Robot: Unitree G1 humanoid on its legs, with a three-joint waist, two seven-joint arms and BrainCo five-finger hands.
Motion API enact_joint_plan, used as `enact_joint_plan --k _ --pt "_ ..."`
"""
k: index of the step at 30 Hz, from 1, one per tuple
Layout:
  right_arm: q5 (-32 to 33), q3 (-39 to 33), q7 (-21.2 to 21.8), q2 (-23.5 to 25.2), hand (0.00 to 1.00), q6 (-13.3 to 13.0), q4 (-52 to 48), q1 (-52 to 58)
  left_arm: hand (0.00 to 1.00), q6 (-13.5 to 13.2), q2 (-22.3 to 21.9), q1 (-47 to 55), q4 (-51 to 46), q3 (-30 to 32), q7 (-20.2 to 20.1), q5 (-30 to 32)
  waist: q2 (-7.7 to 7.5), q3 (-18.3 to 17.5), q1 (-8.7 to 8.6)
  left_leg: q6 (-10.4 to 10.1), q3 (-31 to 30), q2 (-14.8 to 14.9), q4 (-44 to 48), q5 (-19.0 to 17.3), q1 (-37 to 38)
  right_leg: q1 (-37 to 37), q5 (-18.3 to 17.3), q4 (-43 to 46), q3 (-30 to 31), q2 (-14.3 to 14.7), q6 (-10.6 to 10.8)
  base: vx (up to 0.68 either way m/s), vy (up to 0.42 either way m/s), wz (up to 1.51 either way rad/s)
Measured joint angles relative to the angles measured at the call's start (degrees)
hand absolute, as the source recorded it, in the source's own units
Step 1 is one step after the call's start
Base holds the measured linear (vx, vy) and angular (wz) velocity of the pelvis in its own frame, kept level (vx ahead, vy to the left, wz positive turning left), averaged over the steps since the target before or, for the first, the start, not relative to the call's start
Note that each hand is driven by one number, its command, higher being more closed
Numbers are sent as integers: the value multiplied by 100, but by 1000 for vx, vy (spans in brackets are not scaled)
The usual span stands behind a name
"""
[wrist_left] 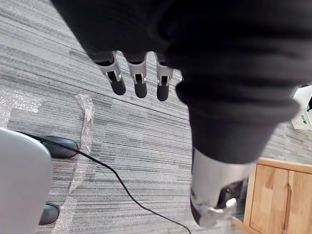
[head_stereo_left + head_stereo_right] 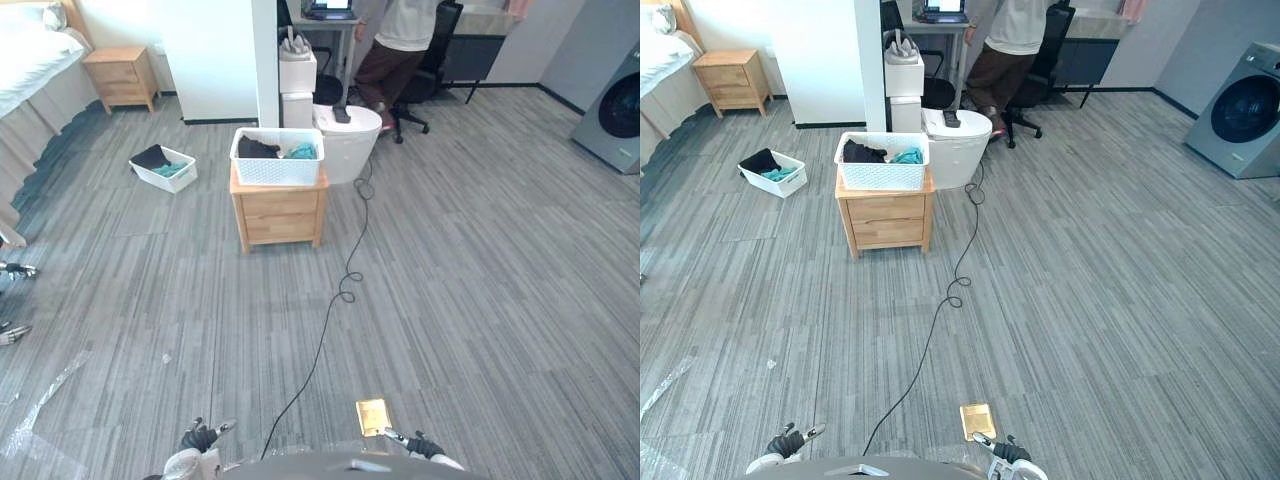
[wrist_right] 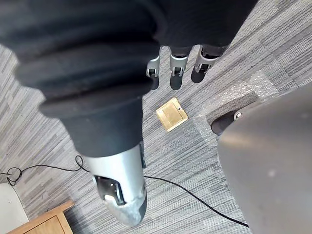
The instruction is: Pick up the laundry basket with both hands and put the clothes into the washing machine.
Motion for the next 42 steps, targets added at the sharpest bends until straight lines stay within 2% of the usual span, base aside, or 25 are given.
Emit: enact_joint_plan --k 7,15,23,42 --pt "-217 -165 3 28 0 23 50 -49 0 21 33 -93 153 -15 -85 125 16 -3 -4 -13 35 -14 -4 17 -64 11 107 -202 2 -13 71 -21 -1 -1" --pt "-414 -154 9 25 0 24 207 -212 0 58 50 -132 191 -38 -84 241 14 5 -30 0 111 -19 -3 7 -60 94 182 -336 5 -14 25 36 0 -2" --pt "-417 -30 12 -15 0 20 205 -268 0 101 22 -189 258 -38 -82 241 86 63 -47 -1 139 -11 -4 7 -45 99 187 -331 18 -7 17 -5 -6 0" --pt "-423 303 5 -76 0 22 202 -301 0 100 27 -225 246 -4 -76 240 50 145 -10 12 303 -3 -5 -29 -89 -19 183 -298 169 7 30 -16 -11 -4"
